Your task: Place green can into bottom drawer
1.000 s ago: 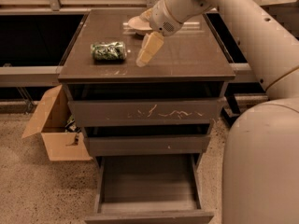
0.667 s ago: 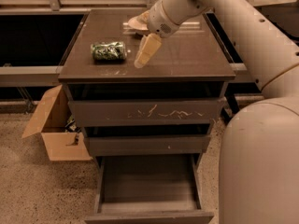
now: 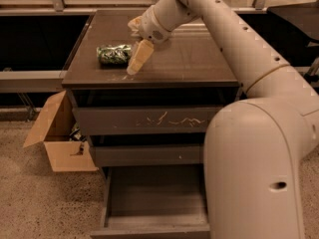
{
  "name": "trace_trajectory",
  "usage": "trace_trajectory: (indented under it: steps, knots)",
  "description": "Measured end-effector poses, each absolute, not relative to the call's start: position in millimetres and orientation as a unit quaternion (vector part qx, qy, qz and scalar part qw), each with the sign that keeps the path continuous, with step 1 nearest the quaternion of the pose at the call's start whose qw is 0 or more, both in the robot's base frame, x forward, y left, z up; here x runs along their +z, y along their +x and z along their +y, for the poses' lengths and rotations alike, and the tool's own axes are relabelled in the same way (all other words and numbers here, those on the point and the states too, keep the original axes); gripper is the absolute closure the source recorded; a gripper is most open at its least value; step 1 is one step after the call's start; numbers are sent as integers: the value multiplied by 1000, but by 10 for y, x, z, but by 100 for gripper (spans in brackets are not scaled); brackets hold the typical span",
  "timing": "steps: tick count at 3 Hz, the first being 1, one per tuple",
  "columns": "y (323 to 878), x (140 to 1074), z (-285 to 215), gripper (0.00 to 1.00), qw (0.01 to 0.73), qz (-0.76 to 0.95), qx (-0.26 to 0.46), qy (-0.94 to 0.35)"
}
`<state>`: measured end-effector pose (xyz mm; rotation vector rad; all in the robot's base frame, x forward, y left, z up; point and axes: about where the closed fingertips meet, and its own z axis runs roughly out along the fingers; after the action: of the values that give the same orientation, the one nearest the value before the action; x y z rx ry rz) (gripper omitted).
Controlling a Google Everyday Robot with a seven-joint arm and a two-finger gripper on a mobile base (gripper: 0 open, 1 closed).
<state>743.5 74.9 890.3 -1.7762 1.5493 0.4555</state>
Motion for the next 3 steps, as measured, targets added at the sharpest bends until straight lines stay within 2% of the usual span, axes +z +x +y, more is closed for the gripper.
trace_trajectory:
  steps: [2, 3]
  knots:
    - [7684, 8739, 1124, 0, 376, 596, 199, -681]
    - [7713, 8652, 1204, 19, 368, 601, 204, -679]
